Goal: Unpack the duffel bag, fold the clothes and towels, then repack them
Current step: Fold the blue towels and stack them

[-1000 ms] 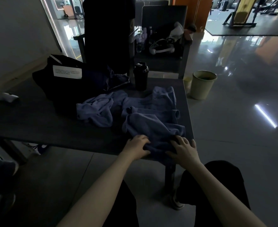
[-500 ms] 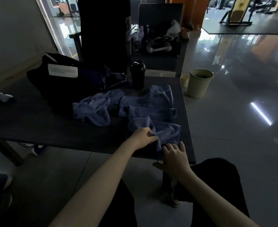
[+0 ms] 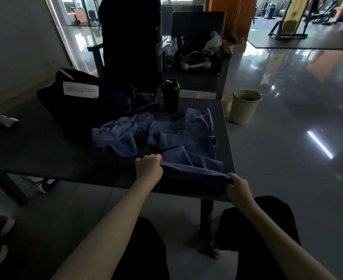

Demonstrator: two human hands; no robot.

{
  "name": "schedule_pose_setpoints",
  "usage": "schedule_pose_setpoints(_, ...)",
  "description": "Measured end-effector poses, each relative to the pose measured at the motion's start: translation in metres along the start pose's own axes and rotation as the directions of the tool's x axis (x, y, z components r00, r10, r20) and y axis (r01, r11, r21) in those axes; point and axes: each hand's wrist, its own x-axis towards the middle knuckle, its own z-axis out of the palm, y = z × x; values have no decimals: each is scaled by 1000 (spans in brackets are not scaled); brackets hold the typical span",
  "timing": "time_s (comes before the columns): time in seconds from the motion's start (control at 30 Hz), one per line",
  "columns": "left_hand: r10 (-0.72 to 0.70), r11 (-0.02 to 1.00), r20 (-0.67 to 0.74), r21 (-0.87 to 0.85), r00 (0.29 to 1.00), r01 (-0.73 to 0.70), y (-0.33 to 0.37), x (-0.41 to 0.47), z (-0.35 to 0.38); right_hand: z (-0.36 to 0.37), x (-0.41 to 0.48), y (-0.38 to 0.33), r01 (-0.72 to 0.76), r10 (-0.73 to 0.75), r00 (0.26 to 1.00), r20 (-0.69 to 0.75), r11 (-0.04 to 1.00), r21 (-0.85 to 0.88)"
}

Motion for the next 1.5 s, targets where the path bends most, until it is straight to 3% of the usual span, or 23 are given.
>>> schedule_pose_setpoints(0.1,-88,920,158,-365,983,141,-12,3,-13,-11,0,4,-39,52,994,-98,990,137)
schedule_pose_setpoints(0.2,64,845,376,-513,925,150,-21,-1,-39,-19,-3,3,6,8,993,-115,993,118)
schedule_pose_setpoints(0.3,133,878,494,-461,859,129,-25,-13,-65,-24,-6,-2,54,-45,992,-118,996,67)
schedule_pose_setpoints(0.4,102,924,613,-349,783,153,-26,-27,-80,-28,-13,-8,90,-88,993,-81,996,16)
schedule_pose_setpoints(0.6,-20,913,789,-236,614,334,-23,-56,-84,-37,-24,-2,-35,62,968,242,993,-116)
schedule_pose_setpoints(0.7,-33,891,764,-269,644,365,-22,-61,-81,-36,-27,1,-62,84,969,234,993,-100)
schedule_pose_setpoints(0.77,-22,876,689,-336,724,346,-24,-59,-80,-34,-28,-2,-74,81,984,161,996,-48)
schedule_pose_setpoints(0.87,-48,858,469,-433,882,277,-26,-52,-77,-30,-27,-8,-70,71,997,-7,995,77)
schedule_pose_setpoints(0.93,-87,841,347,-478,934,256,-27,-45,-72,-29,-24,-13,-68,78,995,-62,986,150)
schedule_pose_setpoints(1.23,-261,745,174,-590,949,313,-40,-3,-42,-21,9,-25,-46,97,981,-166,958,285)
schedule_pose_setpoints(1.5,-311,811,108,-489,944,323,-43,54,-7,-1,81,-20,-26,46,981,-186,994,107)
